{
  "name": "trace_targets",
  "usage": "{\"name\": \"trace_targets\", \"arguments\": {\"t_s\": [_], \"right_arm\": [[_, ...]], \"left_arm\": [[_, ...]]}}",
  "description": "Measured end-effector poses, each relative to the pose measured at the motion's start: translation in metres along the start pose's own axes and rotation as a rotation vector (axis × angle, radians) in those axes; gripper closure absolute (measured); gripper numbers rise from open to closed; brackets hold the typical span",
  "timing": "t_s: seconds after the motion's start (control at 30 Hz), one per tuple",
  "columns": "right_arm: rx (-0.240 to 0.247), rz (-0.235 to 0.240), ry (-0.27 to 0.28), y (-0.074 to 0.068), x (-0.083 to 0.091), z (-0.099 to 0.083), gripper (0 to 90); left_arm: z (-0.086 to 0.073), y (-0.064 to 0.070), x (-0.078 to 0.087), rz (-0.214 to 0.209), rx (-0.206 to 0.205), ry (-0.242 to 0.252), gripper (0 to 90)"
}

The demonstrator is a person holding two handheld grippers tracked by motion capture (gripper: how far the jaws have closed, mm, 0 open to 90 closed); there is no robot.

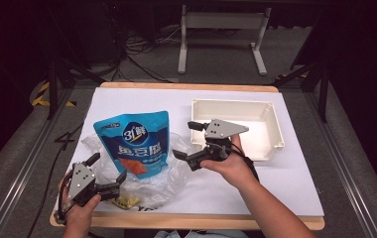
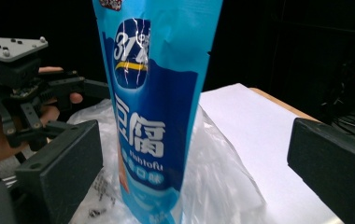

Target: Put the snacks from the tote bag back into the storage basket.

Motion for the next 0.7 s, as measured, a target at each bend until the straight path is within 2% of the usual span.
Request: {"name": "trace_targets", "arguments": {"t_s": [0.17, 0.27, 0.4, 0.57, 0.63, 0.7], "right_arm": [[-0.015, 0.009, 0.007, -0.004, -0.014, -0.002, 3.5], [0.000, 0.016, 0.017, -0.008, -0.021, -0.003, 7.5], [0.004, 0.014, 0.027, -0.010, -0.028, -0.003, 7.1], [0.015, 0.020, 0.009, -0.015, -0.042, -0.010, 6.9], [0.028, 0.007, 0.024, -0.017, -0.048, -0.011, 7.8], [0.020, 0.014, 0.043, -0.018, -0.051, -0.010, 7.9]], "left_arm": [[0.000, 0.000, 0.000, 0.001, 0.005, 0.001, 2.7], [0.000, 0.000, 0.000, 0.002, 0.006, -0.003, 2.6], [0.000, -0.001, 0.000, 0.003, 0.006, -0.008, 2.7], [0.000, 0.000, 0.000, 0.002, 0.005, -0.001, 2.7], [0.000, -0.001, 0.001, 0.002, 0.005, -0.001, 2.7], [0.000, -0.001, 0.001, 0.004, 0.005, -0.001, 2.6]]}}
Point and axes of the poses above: each handheld gripper's, and its own axes: x roughly backward along the jaws, z roughly out of its top, y roughly to its right, the point moved 6 cm from there along -x, roughly forward along the jaws, and after that the axes turned 8 degrees about -z, right-handed, at the moved point
